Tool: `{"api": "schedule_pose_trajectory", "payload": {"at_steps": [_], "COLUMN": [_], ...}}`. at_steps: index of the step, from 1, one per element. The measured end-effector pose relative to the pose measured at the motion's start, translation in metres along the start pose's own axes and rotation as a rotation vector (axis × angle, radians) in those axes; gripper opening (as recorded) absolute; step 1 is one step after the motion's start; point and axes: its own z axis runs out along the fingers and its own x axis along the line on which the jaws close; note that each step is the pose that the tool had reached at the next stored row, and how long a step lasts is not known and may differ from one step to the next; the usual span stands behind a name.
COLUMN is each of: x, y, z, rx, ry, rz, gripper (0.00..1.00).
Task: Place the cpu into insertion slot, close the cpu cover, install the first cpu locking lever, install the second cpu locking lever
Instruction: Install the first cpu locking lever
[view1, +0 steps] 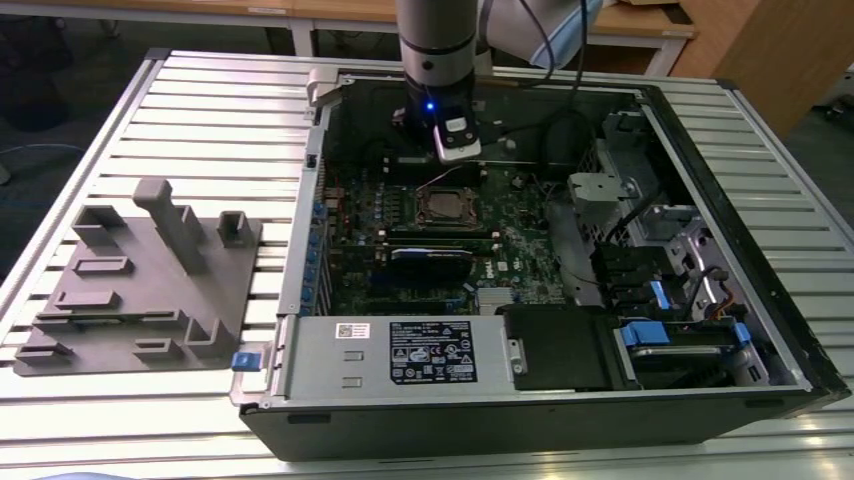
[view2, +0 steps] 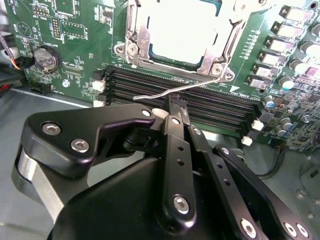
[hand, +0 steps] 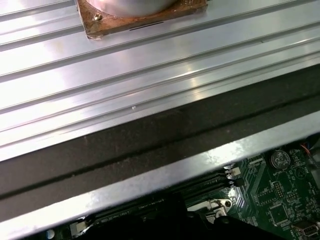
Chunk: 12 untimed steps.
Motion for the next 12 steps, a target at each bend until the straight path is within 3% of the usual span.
{"api": "schedule_pose_trajectory", "payload": {"at_steps": [12], "x": [-0.0031], "y": [-0.0015], "z": [-0.0023], "rx": [-0.0001], "ry": [0.0], "rz": [0.0], "gripper": [0.11]}}
